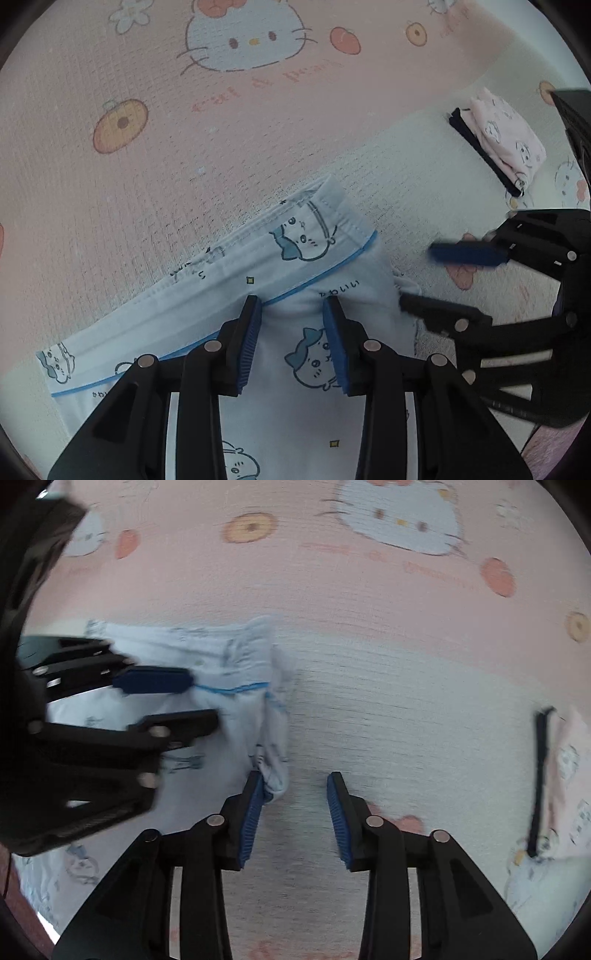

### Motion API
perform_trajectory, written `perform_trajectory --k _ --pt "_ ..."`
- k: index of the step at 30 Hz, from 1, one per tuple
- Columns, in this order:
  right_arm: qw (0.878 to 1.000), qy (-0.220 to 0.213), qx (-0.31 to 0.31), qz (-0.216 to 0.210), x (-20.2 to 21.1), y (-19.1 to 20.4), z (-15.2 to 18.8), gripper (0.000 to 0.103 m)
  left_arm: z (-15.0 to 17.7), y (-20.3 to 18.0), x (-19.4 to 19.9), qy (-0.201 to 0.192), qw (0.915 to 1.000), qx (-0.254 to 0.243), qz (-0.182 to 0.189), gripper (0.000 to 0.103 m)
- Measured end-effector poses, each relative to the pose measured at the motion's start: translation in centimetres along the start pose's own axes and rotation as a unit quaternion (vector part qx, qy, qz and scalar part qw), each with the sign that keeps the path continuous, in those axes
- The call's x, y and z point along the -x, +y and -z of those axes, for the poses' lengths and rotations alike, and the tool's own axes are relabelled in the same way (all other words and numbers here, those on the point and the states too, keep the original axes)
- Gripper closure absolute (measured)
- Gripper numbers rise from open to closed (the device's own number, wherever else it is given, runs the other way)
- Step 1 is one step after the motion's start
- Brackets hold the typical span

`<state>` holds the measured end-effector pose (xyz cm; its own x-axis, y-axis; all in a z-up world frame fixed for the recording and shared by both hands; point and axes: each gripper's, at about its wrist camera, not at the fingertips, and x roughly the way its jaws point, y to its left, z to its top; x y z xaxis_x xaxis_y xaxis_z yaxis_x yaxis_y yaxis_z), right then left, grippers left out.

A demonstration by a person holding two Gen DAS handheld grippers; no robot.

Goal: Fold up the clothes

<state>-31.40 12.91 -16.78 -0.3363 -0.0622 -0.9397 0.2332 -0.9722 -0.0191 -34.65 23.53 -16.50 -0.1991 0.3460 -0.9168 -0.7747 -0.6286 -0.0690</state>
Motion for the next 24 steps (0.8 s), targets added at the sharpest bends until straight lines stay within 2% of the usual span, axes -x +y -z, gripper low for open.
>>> perform_trajectory --k 1,3,4,5,6,7,8,9,11,14,15,17,19,21,23,24 --pt "1.000 0.002 -0.012 -0.002 -0.1 -0.6 0.0 0.058 0.0 0.2 0.0 0.001 1.0000 0.002 0.002 0.065" --pt "0.999 0.007 -0.018 0.028 -0.1 -1.4 0.2 0.059 0.3 0.4 0.4 0.001 1.0000 0.004 0.004 0.065" --pt "0.999 0.010 -0.021 0.044 -0.1 -1.8 0.2 0.065 0.4 0.6 0.5 0.001 1.0000 0.005 0.005 0.065" --pt "0.995 0.005 -0.019 0.096 -0.1 -2.5 0.3 0.066 0.5 0.7 0.7 0.001 1.0000 0.006 0.006 0.065" --pt "0.994 0.005 -0.044 0.098 0.1 -4.0 0.1 0.070 0.7 0.9 0.9 0.001 0.9999 0.007 0.007 0.065" --pt "0.995 0.001 -0.074 0.063 0.4 -5.3 -0.1 0.070 0.7 0.9 0.9 -0.002 0.9999 0.010 0.011 0.065" --pt "0.994 -0.015 -0.105 0.010 1.1 -6.6 -0.5 0.070 0.8 1.1 1.1 -0.008 0.9997 0.015 0.016 0.065" --pt "0.993 -0.035 -0.109 -0.021 1.7 -6.8 -1.0 0.070 1.0 1.4 1.5 -0.014 0.9995 0.020 0.021 0.065" --pt "0.989 -0.074 -0.107 -0.074 2.9 -6.7 -2.1 0.069 1.3 2.1 2.6 -0.030 0.9987 0.031 0.025 0.065" --pt "0.986 -0.075 -0.051 -0.140 2.5 -3.7 -3.7 0.069 2.7 5.0 5.5 -0.058 0.9956 0.073 0.008 0.065" --pt "0.988 -0.066 -0.028 -0.138 1.9 -2.6 -4.1 0.069 3.6 6.5 6.2 -0.057 0.9943 0.090 0.001 0.065" --pt "0.995 -0.037 0.010 -0.091 0.1 -0.6 -5.0 0.069 5.2 9.6 6.7 -0.045 0.9914 0.122 -0.014 0.065" --pt "0.999 -0.010 -0.013 -0.045 -1.7 -2.0 -5.2 0.067 6.4 12.8 6.1 -0.030 0.9889 0.140 -0.038 0.065" --pt "0.997 -0.028 -0.047 -0.056 -1.3 -3.7 -5.9 0.065 7.5 15.9 6.0 -0.030 0.9839 0.168 -0.053 0.067" --pt "0.996 -0.066 -0.048 -0.045 0.1 -4.0 -6.7 0.064 8.3 18.4 6.9 -0.058 0.9750 0.214 -0.020 0.067" --pt "0.995 -0.077 -0.042 -0.044 0.3 -3.3 -7.0 0.063 8.3 18.2 7.1 -0.058 0.9762 0.207 -0.025 0.067"
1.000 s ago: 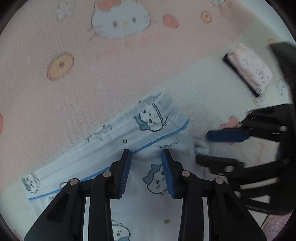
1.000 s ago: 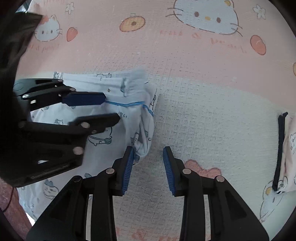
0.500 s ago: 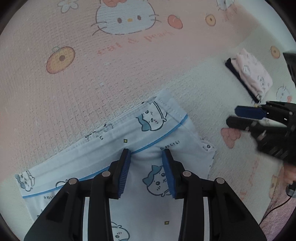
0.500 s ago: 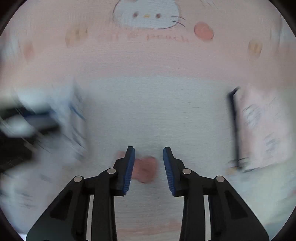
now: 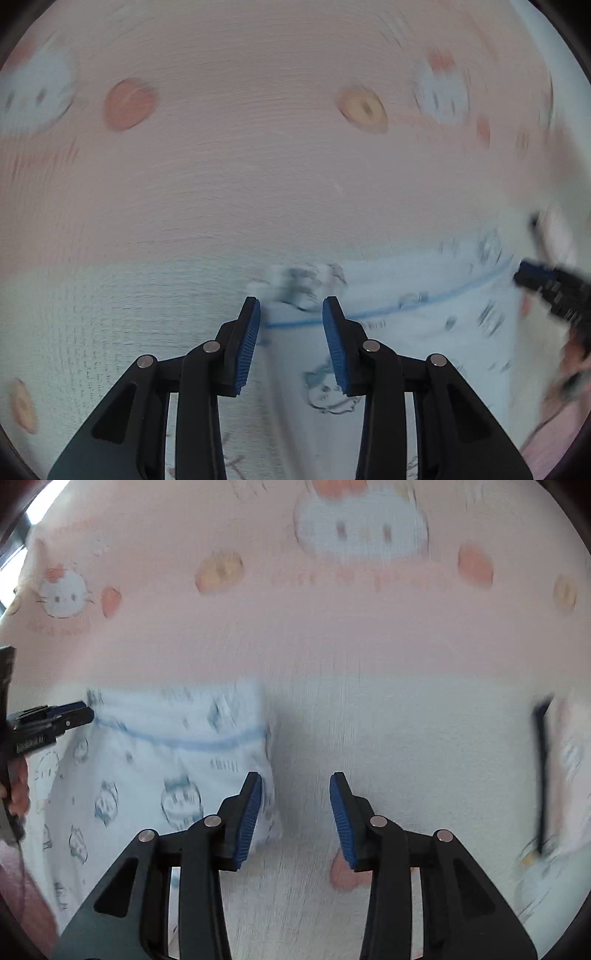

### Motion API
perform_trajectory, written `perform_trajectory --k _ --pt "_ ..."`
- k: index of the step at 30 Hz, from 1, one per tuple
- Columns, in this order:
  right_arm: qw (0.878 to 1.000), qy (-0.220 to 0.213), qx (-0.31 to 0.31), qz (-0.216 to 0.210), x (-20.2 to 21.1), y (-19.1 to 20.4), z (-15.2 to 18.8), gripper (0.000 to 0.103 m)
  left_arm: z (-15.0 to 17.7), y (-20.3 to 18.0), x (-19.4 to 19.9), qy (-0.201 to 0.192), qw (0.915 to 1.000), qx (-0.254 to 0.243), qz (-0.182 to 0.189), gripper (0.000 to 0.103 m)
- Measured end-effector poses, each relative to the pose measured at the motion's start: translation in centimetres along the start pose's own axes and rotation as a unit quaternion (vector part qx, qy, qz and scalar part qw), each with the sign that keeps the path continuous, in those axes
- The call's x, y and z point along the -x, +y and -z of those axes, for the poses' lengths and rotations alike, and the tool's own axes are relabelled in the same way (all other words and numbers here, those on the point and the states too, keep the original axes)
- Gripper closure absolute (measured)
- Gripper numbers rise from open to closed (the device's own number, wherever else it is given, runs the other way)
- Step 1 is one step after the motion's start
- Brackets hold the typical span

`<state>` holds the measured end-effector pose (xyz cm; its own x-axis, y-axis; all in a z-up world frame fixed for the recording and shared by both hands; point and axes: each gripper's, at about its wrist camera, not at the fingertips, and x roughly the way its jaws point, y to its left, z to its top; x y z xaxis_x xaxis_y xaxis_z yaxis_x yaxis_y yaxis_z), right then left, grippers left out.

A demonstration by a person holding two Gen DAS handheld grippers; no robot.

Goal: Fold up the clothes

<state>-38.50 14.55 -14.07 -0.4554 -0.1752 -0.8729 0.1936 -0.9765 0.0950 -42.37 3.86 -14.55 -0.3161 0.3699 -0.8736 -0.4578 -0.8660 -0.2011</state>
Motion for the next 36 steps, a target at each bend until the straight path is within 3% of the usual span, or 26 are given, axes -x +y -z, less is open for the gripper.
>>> perform_trajectory --k 3,4,5,8,9,11,14,16,18,21,24,27,29,30,32,35,36 --pt "0.999 -0.027 0.023 -0.003 -0.2 2.7 -0.8 0.061 0.3 -0.9 0.2 -0.002 0.9991 -0.035 -0.025 0.066" --pt "0.999 -0.011 0.033 0.009 -0.7 3.6 0.1 0.062 0.7 -1.2 -0.5 0.011 0.9959 -0.051 -0.073 0.066" --pt "0.999 -0.001 0.030 0.016 -1.2 3.7 0.9 0.063 0.9 -1.0 -0.9 0.019 0.9940 -0.049 -0.096 0.066" --pt "1.000 0.006 0.006 0.026 -1.4 3.7 2.4 0.063 1.7 1.5 0.2 0.031 0.9979 0.042 -0.037 0.065" --pt "1.000 -0.007 -0.007 0.020 -0.4 3.6 2.2 0.063 2.1 1.6 1.0 0.037 0.9979 0.049 -0.018 0.065" --pt "1.000 -0.020 -0.009 0.005 1.8 4.6 3.0 0.062 3.5 0.2 3.1 0.037 0.9990 0.022 -0.016 0.065" --pt "1.000 0.019 -0.006 -0.020 3.8 8.2 5.2 0.062 6.8 -1.4 6.0 0.055 0.9984 0.007 0.015 0.065" --pt "0.999 0.037 -0.002 -0.038 5.3 9.5 8.1 0.062 9.0 -2.2 7.0 0.065 0.9960 0.030 0.054 0.065" --pt "0.996 0.055 0.008 -0.065 7.1 11.4 13.2 0.062 10.8 -2.6 7.6 0.073 0.9936 0.038 0.076 0.065" --pt "0.994 0.082 0.044 -0.053 7.6 14.0 17.2 0.062 13.6 -3.0 7.8 0.095 0.9950 0.009 0.029 0.065" --pt "0.990 0.113 0.075 -0.022 7.0 15.4 19.7 0.062 16.0 -2.5 7.6 0.119 0.9900 -0.017 -0.073 0.065" --pt "0.991 0.128 0.049 0.002 7.3 14.1 21.5 0.062 17.5 -0.5 8.2 0.129 0.9840 0.015 -0.122 0.065" --pt "0.993 0.118 0.025 0.001 8.3 13.0 22.1 0.061 17.8 0.3 9.4 0.111 0.9904 0.044 -0.070 0.065" --pt "0.994 0.108 0.016 -0.001 8.8 12.6 22.2 0.061 17.8 0.1 10.3 0.091 0.9942 0.051 -0.027 0.065" --pt "0.996 0.081 0.022 -0.003 9.6 12.7 22.3 0.061 17.8 -1.3 11.6 0.056 0.9973 0.038 0.029 0.065" --pt "0.997 0.069 0.031 -0.002 8.7 13.7 21.9 0.061 18.5 -4.4 11.3 0.054 0.9971 -0.014 0.052 0.065" --pt "0.997 0.075 0.032 0.001 8.1 13.9 21.9 0.061 19.0 -5.1 10.5 0.068 0.9965 -0.030 0.038 0.065"
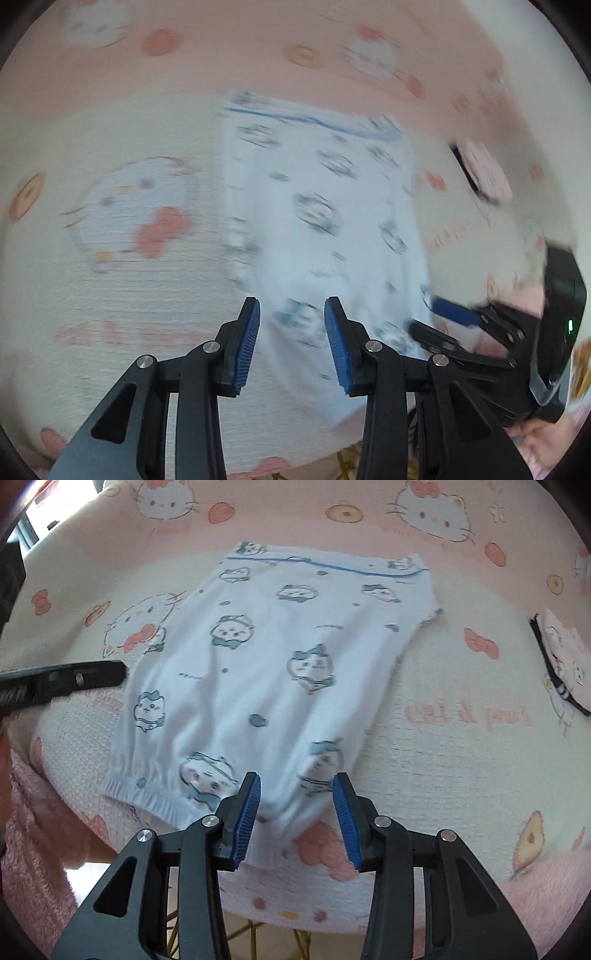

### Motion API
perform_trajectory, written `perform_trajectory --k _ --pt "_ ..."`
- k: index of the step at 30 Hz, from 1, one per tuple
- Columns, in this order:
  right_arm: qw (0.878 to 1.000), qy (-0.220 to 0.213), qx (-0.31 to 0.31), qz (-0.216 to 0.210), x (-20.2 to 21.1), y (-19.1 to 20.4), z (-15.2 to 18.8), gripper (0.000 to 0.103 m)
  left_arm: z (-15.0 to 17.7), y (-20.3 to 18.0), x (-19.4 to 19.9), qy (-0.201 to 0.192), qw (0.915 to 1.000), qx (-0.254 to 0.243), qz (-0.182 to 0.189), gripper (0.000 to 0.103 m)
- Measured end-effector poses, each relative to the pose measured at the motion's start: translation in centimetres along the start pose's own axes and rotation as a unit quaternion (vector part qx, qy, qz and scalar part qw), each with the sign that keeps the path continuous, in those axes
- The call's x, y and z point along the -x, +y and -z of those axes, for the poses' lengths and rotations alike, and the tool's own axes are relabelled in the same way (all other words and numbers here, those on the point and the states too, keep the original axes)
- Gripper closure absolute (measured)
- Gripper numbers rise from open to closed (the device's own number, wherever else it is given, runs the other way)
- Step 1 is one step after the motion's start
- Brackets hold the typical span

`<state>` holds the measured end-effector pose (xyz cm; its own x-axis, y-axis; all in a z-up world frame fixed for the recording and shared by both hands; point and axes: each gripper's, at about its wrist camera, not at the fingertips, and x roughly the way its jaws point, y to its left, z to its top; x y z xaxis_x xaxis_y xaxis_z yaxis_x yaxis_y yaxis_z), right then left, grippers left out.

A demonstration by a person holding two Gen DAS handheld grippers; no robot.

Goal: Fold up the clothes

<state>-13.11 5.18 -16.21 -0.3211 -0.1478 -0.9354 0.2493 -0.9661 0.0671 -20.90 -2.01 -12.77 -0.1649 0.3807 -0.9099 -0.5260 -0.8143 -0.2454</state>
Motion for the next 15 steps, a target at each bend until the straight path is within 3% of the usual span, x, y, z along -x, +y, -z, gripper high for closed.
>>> perform_trajectory --k 3,7,9,11,14,15 --pt "1.000 0.011 0.005 0.011 -1.1 0.0 0.2 0.061 1.1 -0.8 -2.8 0.057 0.9951 -0.040 -0.070 0.062" --pt "0.999 0.021 0.024 0.031 -0.4 -1.2 0.8 0.053 1.3 1.2 -2.1 0.065 0.9947 -0.001 -0.080 0.045" --pt "0.999 0.022 0.012 0.029 0.1 -2.4 1.0 0.047 1.4 2.4 -1.3 0.050 0.9965 0.033 -0.058 0.045" --pt "1.000 0.014 -0.003 0.025 0.8 -3.6 1.1 0.048 1.2 3.0 0.3 0.009 0.9977 0.066 -0.007 0.045" --pt "0.999 -0.027 -0.019 0.012 2.4 -4.5 0.8 0.048 1.1 1.6 1.8 -0.031 0.9985 0.041 0.019 0.045" --pt "0.999 -0.043 -0.022 0.005 2.9 -4.6 0.7 0.048 1.0 0.6 1.5 -0.026 0.9994 0.018 0.015 0.045"
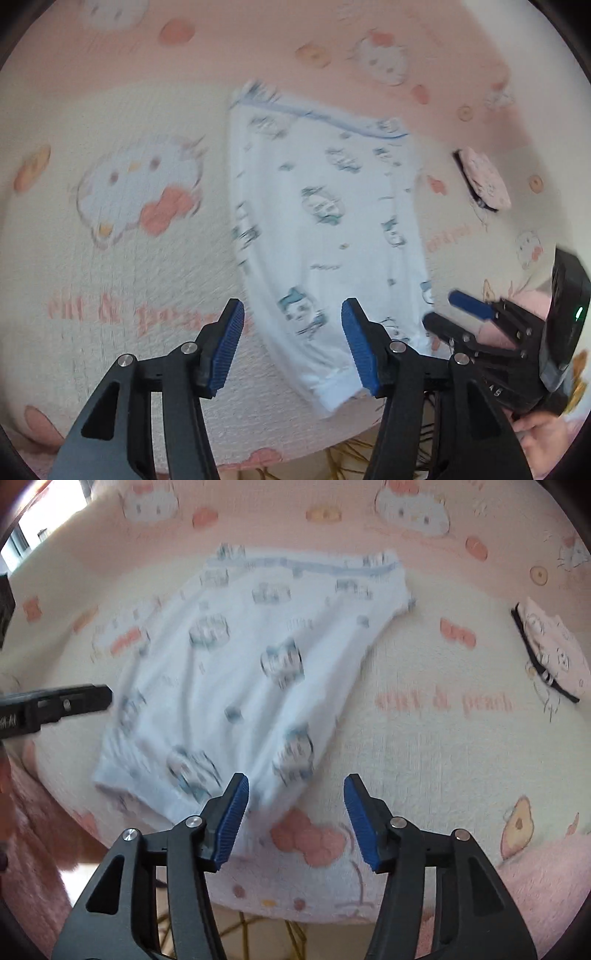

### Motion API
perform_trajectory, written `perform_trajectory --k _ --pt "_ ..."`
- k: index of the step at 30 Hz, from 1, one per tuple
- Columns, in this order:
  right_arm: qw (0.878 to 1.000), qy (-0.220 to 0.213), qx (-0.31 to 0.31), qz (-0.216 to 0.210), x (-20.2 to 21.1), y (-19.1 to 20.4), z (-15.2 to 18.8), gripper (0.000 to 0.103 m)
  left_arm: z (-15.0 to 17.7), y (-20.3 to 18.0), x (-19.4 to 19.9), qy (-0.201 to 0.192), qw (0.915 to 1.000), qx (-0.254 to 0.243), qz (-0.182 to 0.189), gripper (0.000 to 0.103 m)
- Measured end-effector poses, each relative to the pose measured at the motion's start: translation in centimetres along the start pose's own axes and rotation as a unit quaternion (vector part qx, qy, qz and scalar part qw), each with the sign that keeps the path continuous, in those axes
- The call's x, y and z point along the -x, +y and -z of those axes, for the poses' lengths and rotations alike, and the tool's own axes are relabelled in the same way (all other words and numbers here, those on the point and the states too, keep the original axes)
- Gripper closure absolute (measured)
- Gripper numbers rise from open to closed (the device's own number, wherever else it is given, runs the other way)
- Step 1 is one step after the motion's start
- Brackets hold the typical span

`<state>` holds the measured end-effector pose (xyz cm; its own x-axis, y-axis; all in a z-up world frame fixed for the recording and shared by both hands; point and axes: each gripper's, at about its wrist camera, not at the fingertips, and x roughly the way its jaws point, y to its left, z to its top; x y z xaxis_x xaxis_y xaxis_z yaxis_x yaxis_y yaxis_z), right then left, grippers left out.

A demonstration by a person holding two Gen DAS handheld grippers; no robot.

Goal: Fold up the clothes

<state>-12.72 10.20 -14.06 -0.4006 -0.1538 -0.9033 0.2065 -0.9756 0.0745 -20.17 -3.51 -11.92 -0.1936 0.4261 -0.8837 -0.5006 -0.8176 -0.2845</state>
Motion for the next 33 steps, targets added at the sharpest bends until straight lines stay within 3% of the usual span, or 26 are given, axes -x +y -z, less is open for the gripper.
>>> perform_trajectory --k 3,5,10,13,16,18,21,22,24,28,30,33 --pt "1.000 0.003 0.006 -0.025 -0.5 0.2 0.2 0.047 0.5 -1.8 -1.9 0.048 0.9967 -0.050 -0.042 0.045" --pt "0.999 0.046 0.023 -0.009 -1.0 0.0 2.3 0.049 0.9 -2.0 -3.4 0.079 0.9925 -0.055 -0.076 0.045" --pt "0.998 0.063 0.000 -0.010 -0.1 -3.1 3.6 0.047 1.7 -1.0 -2.5 0.077 0.9916 -0.051 -0.092 0.042" --pt "0.999 0.046 -0.014 -0.009 1.3 -4.6 3.9 0.047 1.6 0.5 -1.0 0.052 0.9965 -0.002 -0.066 0.042" --pt "1.000 0.015 -0.008 -0.016 2.7 -4.8 3.9 0.047 1.1 0.2 1.5 -0.002 0.9999 0.013 0.004 0.042" --pt "1.000 0.001 0.001 -0.025 3.6 -4.2 4.2 0.047 2.0 0.5 1.4 0.007 0.9997 0.022 0.005 0.042" --pt "0.999 0.047 0.022 0.002 0.6 -5.0 3.4 0.047 2.7 1.2 -0.8 0.066 0.9968 0.038 -0.024 0.042" --pt "0.998 0.055 0.020 0.005 0.3 -5.6 3.8 0.047 2.5 1.2 -1.0 0.069 0.9968 0.031 -0.028 0.042" --pt "0.998 0.059 0.006 0.010 0.6 -7.0 4.3 0.047 2.1 0.9 -0.4 0.066 0.9962 0.019 -0.053 0.042" --pt "0.999 0.023 -0.010 0.044 3.2 -9.7 4.6 0.047 2.1 1.2 1.9 -0.001 0.9971 0.054 -0.053 0.042" --pt "0.999 0.006 -0.016 0.031 4.0 -10.3 4.8 0.047 2.1 1.5 2.5 -0.013 0.9961 0.086 -0.009 0.042" --pt "1.000 -0.010 -0.016 -0.012 1.7 -7.3 3.6 0.047 2.9 0.6 0.7 0.010 0.9966 0.077 -0.027 0.042"
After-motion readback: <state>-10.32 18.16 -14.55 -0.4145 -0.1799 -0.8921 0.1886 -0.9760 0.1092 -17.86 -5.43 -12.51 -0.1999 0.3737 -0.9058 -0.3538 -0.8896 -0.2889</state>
